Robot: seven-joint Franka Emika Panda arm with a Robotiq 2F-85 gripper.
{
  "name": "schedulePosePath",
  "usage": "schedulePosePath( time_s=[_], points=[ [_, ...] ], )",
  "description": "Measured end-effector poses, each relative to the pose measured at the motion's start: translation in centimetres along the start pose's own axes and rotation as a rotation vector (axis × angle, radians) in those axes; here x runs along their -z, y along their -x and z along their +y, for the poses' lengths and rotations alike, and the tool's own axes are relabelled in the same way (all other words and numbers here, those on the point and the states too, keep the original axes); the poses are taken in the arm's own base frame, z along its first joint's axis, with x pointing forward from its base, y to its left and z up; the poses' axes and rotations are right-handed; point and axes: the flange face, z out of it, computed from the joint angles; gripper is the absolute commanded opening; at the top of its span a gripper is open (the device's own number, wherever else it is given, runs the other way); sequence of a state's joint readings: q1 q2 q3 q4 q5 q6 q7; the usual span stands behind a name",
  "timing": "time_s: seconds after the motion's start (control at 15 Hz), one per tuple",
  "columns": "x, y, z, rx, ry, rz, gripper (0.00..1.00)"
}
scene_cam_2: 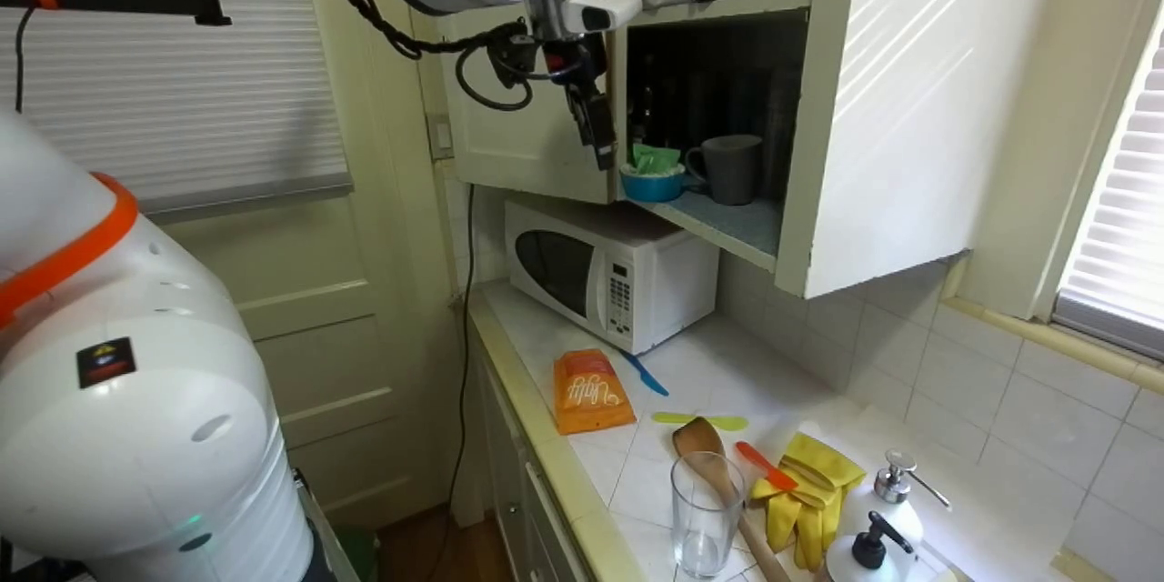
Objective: Put the grey mug on the second shelf of the open cabinet.
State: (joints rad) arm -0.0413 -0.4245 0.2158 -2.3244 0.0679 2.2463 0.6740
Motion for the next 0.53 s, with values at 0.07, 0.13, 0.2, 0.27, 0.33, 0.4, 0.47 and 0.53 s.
schedulePosePath(
  time_s=[0.07,0.13,0.2,0.27,0.33,0.4,0.47,0.53],
  points=[
    [0.0,-0.1,0.0,-0.001,-0.001,0.001,1.00],
    [0.0,-0.1,0.1,-0.001,-0.001,0.001,1.00],
    [0.0,-0.1,0.1,-0.001,-0.001,0.001,1.00],
    [0.1,-0.3,0.1,-0.006,0.013,0.027,1.00],
    [0.1,-0.7,0.1,-0.017,0.020,0.066,1.00],
    [0.0,-1.1,-0.1,-0.031,0.025,0.113,1.00],
    [-0.4,-1.4,-0.4,-0.050,0.030,0.163,1.00],
    [-1.0,-1.7,-0.6,-0.076,0.039,0.204,1.00]
  ],
)
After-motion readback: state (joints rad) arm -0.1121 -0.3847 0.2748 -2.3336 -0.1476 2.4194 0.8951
